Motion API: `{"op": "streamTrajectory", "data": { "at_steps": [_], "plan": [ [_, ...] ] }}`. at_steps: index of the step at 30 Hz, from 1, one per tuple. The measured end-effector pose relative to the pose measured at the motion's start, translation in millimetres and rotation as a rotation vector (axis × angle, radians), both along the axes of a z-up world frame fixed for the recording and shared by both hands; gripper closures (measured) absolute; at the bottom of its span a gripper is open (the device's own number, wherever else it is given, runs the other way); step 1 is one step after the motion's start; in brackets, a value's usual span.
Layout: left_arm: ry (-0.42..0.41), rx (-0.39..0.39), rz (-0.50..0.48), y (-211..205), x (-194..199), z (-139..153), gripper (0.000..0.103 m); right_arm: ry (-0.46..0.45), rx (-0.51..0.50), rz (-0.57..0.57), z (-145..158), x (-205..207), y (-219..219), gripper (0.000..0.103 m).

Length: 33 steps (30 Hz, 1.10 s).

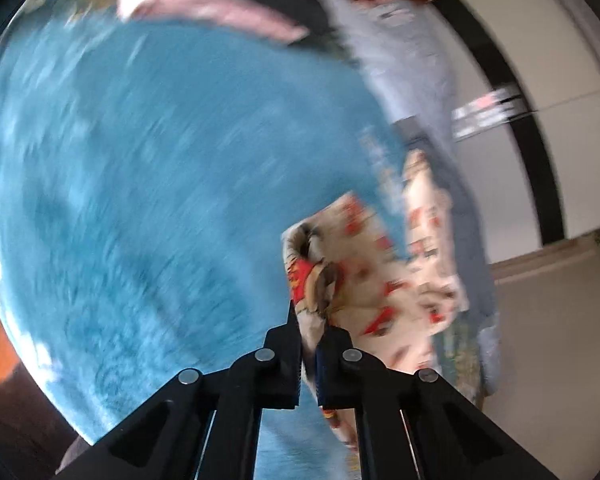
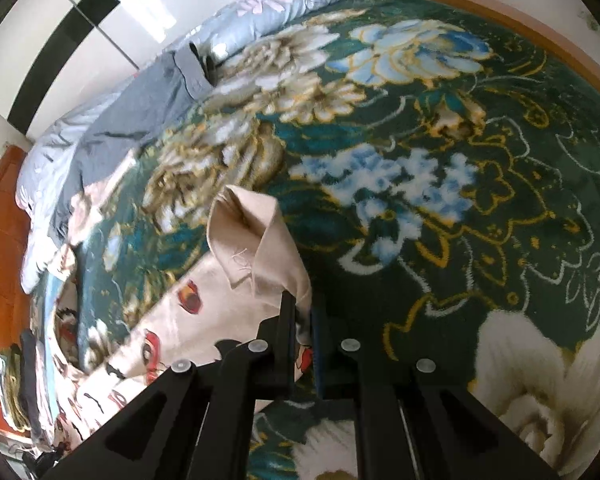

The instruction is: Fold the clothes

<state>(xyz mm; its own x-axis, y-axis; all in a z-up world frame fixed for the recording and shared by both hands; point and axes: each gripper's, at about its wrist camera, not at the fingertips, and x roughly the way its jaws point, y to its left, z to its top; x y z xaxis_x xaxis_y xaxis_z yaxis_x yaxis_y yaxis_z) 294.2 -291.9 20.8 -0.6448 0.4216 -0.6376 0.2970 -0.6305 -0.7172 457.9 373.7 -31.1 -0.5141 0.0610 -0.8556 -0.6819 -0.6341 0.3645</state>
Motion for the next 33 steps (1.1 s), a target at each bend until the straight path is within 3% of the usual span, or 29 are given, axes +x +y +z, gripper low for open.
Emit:
{"op": "streamTrajectory", "data": {
  "at_steps": [4,6,11,18,25,28,30,31,33],
  "plan": [
    [0.068,-0.053,-0.013,-4.2,1.7,29.6,0.098,-0.002,0.002,-0.014,3.7,6.6,-2.3,0.097],
    [0.040,-0.054,-0.010,-7.4,3.6,18.8,0.098,-0.003,0.003,-0.021,5.5,9.9,-3.4,0.096],
    [-0.062,0.048,0.036,-21.5,14.8,-30.6,0.098,-0.008,0.004,-0.038,8.7,18.0,-6.2,0.096],
    [-0.086,0.047,0.043,-28.3,21.3,-41.6,0.098,-0.044,-0.011,-0.041,-4.4,20.6,-6.1,0.096],
    [-0.104,0.060,0.034,-29.3,23.8,-48.1,0.097,-0.011,-0.028,-0.057,-10.8,26.7,1.2,0.092],
    [-0.110,0.036,0.041,-32.5,26.3,-44.0,0.087,-0.008,-0.020,-0.091,-8.6,29.9,7.5,0.088],
    [-0.117,-0.001,0.061,-37.5,28.0,-40.1,0.070,-0.017,-0.001,-0.114,-5.3,32.5,12.6,0.081],
    [-0.112,-0.011,0.073,-41.6,29.9,-36.8,0.069,-0.025,0.012,-0.126,-3.4,33.9,15.4,0.076],
    [-0.106,-0.029,0.084,-46.2,30.3,-29.2,0.068,-0.034,0.039,-0.155,1.4,37.3,21.2,0.075]
  ]
}}
